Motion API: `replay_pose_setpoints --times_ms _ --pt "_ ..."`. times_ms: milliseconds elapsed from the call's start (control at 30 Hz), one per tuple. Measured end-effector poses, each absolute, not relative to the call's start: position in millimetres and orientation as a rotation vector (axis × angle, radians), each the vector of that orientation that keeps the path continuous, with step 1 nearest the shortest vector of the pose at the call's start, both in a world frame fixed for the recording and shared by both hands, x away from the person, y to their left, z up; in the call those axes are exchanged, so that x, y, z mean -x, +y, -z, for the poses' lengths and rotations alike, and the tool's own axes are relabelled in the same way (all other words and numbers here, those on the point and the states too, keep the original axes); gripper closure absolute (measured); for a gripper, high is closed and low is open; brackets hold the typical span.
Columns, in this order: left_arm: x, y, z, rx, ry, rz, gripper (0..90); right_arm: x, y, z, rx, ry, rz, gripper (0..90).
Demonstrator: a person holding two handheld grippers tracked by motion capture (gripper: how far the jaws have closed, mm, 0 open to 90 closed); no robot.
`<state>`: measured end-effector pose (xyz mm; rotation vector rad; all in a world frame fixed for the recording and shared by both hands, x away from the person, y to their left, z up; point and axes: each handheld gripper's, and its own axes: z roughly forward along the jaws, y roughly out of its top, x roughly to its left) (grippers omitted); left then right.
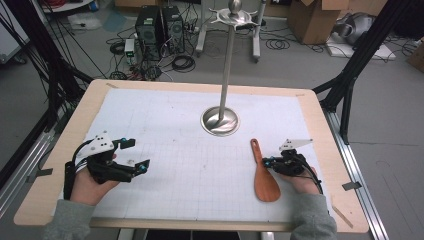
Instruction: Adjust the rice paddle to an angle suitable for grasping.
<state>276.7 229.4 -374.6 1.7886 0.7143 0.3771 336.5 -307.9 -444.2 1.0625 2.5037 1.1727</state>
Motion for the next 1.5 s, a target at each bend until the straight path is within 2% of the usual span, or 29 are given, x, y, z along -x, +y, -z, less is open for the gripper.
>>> replay_pose_setpoints --times_ms 967,1500 --pt "-262 246 373 -1.776 0.752 -0.418 8.5 -347 -246 440 -0.864 2.669 -1.151 89.5" --pt "-263 245 373 -1.78 0.747 -0.418 8.5 -343 -232 434 -0.802 2.677 -1.181 88.9"
